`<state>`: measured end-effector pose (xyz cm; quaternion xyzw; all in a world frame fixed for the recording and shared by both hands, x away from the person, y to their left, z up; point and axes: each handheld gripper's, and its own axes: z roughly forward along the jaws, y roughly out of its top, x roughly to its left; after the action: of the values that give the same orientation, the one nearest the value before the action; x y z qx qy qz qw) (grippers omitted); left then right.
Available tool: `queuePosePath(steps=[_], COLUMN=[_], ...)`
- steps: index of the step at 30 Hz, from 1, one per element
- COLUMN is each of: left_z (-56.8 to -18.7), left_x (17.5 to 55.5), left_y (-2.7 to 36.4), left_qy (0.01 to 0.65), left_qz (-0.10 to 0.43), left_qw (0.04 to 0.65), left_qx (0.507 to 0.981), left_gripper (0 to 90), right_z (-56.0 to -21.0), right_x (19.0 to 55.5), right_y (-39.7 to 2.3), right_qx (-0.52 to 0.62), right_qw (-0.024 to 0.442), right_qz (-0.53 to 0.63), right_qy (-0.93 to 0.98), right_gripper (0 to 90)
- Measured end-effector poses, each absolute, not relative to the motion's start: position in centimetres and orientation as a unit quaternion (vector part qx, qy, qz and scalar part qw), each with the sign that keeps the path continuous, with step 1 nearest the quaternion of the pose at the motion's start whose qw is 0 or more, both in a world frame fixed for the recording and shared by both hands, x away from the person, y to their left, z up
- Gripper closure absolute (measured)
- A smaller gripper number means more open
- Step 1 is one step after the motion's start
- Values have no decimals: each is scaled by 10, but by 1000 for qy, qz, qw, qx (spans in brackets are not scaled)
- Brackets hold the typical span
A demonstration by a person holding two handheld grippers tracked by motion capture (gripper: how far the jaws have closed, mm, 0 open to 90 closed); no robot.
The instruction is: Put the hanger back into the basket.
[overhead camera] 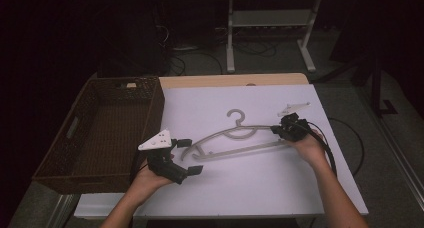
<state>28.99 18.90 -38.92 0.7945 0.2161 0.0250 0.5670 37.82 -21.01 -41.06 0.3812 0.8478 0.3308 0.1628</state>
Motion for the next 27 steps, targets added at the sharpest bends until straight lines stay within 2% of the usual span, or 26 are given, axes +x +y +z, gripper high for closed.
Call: queuePosePath(steps=[10,21,27], left_z=[-392,-393,-393], left_x=[289,290,290], left_y=[189,191,191], left_qy=[220,220,219], left_qz=[23,23,24], left_qw=[567,563,563], left_qx=[794,796,797], left_gripper=[0,0,0], right_z=[-408,-422,-426], right_x=[347,348,347], right_y=[-165,-147,-143], right_qx=[325,311,304], right_qw=[132,101,107], right_qz=[364,357,343], right_qy=[863,875,882], right_gripper=[895,895,895])
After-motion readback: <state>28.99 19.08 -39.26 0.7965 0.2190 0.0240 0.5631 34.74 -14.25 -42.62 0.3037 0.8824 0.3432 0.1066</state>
